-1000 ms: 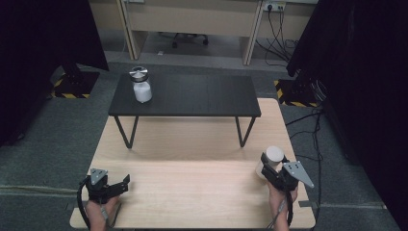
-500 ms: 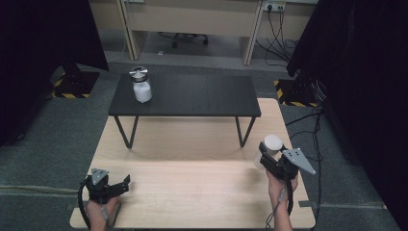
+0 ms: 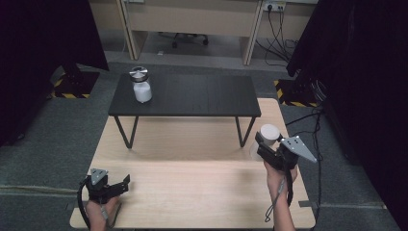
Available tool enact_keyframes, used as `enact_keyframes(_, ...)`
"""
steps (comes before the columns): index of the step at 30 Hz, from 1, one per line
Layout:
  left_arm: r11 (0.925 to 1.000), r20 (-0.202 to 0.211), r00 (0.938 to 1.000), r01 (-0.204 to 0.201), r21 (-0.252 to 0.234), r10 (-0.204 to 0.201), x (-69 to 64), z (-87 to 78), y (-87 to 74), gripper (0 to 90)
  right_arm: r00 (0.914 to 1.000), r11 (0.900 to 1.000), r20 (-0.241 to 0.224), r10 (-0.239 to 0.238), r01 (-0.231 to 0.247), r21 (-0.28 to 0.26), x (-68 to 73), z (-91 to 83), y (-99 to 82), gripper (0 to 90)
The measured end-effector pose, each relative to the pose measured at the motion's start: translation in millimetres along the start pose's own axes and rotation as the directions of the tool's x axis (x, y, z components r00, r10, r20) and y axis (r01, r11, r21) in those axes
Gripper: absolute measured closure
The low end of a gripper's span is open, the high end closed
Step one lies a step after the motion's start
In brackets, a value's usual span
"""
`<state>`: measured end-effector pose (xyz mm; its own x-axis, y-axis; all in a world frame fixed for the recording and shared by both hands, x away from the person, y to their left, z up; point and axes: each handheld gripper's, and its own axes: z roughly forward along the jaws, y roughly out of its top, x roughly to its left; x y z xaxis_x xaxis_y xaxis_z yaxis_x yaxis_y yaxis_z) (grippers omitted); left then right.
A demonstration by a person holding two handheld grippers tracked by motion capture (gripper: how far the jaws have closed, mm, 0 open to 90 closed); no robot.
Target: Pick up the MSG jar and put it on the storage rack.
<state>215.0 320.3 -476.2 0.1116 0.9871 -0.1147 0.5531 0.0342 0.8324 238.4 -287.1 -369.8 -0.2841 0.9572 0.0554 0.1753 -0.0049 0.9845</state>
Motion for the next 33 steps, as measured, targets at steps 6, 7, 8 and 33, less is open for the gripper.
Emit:
enact_keyframes(6,1.0,0.004,1.0,-0.002,0.001,0.002,0.6,0.4,0.2,0.0,0.9992,0.9997,-0.031,-0.025,0.025,-0.006,3.1,5.0,19.5,34.1)
enact_keyframes(7,1.0,0.006,1.0,0.0,0.001,0.0,1.0,0.4,0.3,0.0,0.999,0.9996,-0.036,-0.026,0.025,-0.011,3.3,5.9,22.2,34.1)
enact_keyframes(8,1.0,0.006,1.0,0.002,0.001,-0.002,1.2,0.4,0.2,0.0,0.9989,0.9996,-0.04,-0.025,0.025,-0.014,3.7,6.8,25.1,34.1)
enact_keyframes(33,0.9999,0.007,0.9998,0.017,-0.001,-0.017,2.3,0.3,-0.1,0.0,0.994,0.9989,-0.103,-0.038,0.035,-0.031,10.4,29.6,88.3,34.1)
